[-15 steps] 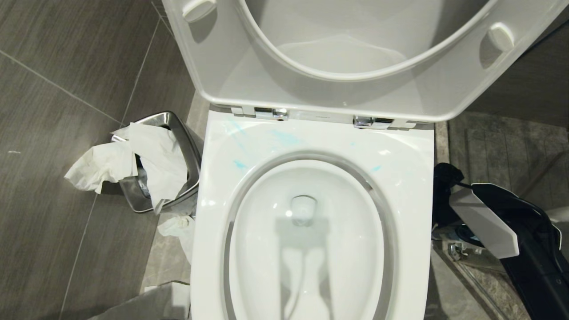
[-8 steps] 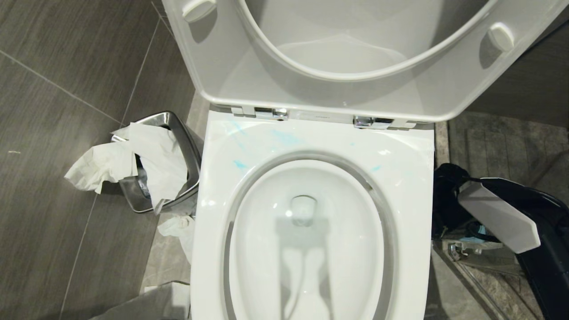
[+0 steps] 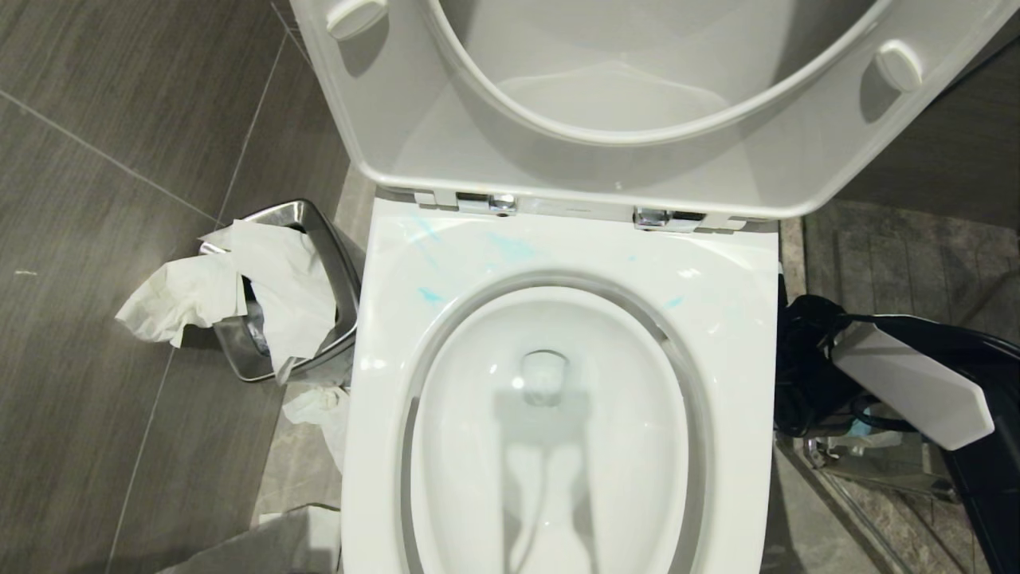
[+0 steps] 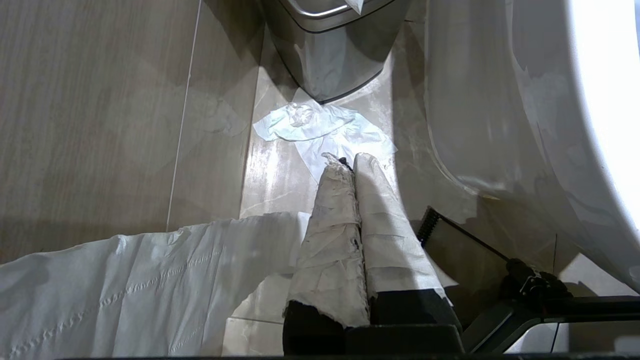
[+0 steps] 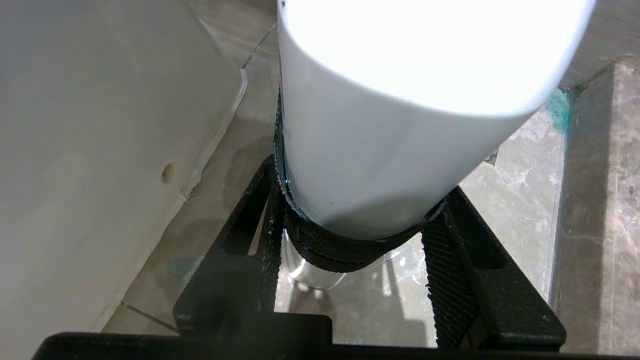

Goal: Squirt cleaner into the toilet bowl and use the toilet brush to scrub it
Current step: Pour in the cleaning agent

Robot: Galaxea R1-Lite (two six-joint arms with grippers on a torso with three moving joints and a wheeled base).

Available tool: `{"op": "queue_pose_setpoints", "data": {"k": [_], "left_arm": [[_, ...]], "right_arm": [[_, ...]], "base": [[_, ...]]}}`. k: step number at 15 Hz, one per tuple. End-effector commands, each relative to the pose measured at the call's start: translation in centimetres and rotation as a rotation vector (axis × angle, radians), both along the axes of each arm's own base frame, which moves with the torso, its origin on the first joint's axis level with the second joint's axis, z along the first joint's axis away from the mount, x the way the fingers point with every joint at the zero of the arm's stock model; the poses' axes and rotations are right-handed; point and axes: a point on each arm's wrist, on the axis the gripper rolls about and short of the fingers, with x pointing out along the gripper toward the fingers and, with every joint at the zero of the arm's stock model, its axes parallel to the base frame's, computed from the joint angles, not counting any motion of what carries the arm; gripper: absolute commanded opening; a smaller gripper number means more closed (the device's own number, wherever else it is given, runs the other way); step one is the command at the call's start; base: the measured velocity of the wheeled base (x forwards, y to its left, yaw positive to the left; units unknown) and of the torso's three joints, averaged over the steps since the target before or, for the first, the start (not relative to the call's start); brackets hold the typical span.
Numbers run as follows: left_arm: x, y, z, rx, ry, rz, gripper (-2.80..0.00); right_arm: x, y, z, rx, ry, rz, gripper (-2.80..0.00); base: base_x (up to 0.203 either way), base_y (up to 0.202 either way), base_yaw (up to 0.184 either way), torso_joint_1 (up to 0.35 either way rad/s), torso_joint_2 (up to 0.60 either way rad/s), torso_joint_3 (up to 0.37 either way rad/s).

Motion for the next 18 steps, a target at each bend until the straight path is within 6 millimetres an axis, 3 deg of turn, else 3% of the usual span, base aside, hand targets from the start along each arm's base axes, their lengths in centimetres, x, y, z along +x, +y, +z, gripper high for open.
{"op": "queue_pose_setpoints", "data": {"k": [1, 2, 8, 18], "left_arm": [[0.0, 0.0, 0.0, -0.002, 0.001, 0.000, -2.80], [0.0, 0.0, 0.0, -0.001, 0.001, 0.000, -2.80], [0.0, 0.0, 0.0, -0.001, 0.001, 0.000, -2.80], [0.0, 0.0, 0.0, 0.000, 0.001, 0.000, -2.80]], "right_arm": [[-0.2, 0.0, 0.1, -0.003, -0.003, -0.002, -2.80], [-0.5, 0.0, -0.1, -0.003, 0.014, -0.004, 0.00], [-3.4, -0.1, -0.2, 0.018, 0.125, -0.005, 0.00], [-12.0, -0.2, 0.8, 0.056, 0.349, 0.006, 0.00]], "base": [[0.000, 0.000, 0.000, 0.000, 0.00, 0.000], [0.000, 0.000, 0.000, 0.000, 0.00, 0.000], [0.000, 0.000, 0.000, 0.000, 0.00, 0.000], [0.000, 0.000, 0.000, 0.000, 0.00, 0.000]]}}
